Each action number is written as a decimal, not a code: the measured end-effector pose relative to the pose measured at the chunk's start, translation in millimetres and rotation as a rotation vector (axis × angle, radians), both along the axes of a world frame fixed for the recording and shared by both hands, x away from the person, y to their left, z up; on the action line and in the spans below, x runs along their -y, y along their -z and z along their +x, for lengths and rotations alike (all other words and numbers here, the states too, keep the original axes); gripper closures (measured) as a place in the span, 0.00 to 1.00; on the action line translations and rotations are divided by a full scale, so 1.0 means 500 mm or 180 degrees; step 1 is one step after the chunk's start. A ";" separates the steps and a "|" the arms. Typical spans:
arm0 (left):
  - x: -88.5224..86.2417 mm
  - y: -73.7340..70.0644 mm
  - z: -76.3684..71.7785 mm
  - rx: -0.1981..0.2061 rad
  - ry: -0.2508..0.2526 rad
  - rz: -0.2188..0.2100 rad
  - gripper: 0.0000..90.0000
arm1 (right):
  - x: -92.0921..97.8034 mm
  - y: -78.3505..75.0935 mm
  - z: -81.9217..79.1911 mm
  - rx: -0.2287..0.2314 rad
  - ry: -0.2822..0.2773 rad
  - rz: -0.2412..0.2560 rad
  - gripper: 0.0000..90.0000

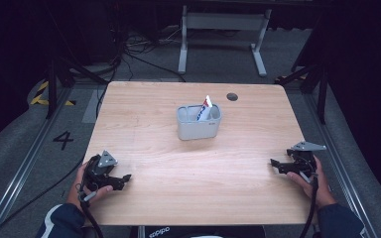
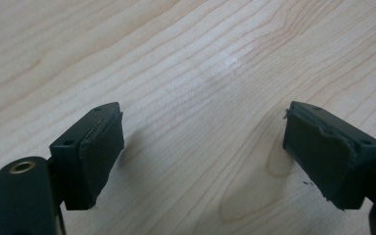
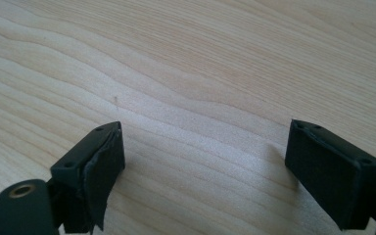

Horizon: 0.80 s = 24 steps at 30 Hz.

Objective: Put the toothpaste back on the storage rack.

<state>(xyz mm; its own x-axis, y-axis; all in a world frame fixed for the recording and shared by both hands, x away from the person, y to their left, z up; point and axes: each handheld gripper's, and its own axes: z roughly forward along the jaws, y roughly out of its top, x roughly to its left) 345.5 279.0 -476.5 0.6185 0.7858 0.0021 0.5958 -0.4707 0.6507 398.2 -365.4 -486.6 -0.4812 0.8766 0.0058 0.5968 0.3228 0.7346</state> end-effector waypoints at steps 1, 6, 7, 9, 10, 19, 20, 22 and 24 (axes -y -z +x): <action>-0.006 0.002 -0.001 0.0005 -0.0022 -0.0064 0.18 | 0.000 0.000 0.000 -0.0001 0.0005 0.0009 0.17; -0.028 0.010 -0.006 0.0105 -0.0072 -0.0230 0.17 | 0.000 0.000 0.000 0.0001 -0.0011 -0.0004 0.17; -0.030 0.010 -0.007 0.0089 -0.0134 -0.0249 0.17 | 0.000 0.000 0.000 0.0002 -0.0008 0.0003 0.17; -0.031 0.011 -0.007 0.0110 -0.0195 -0.0210 0.17 | 0.000 0.000 0.000 0.0003 -0.0008 0.0009 0.17; -0.029 0.011 -0.008 0.0120 -0.0212 -0.0193 0.17 | 0.000 0.000 0.000 0.0006 -0.0008 0.0009 0.17; -0.019 0.011 -0.004 0.0100 -0.0231 -0.0092 0.12 | 0.000 0.000 -0.003 0.0009 -0.0024 -0.0008 0.17; -0.019 0.012 -0.003 0.0113 -0.0228 -0.0097 0.11 | 0.000 0.000 -0.004 0.0008 -0.0022 -0.0008 0.17; -0.018 0.012 -0.002 0.0117 -0.0231 -0.0097 0.11 | 0.000 0.000 -0.004 0.0009 -0.0021 -0.0008 0.17; -0.017 0.012 -0.002 0.0107 -0.0229 -0.0109 0.10 | 0.000 0.000 -0.003 0.0008 -0.0021 -0.0008 0.17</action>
<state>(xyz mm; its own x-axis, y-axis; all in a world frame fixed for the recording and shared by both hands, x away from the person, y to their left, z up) 344.6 287.7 -482.7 0.5604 0.8282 -0.0056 0.6048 -0.4046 0.6860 396.4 -365.3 -486.6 -0.4870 0.8734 0.0024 0.5928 0.3285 0.7353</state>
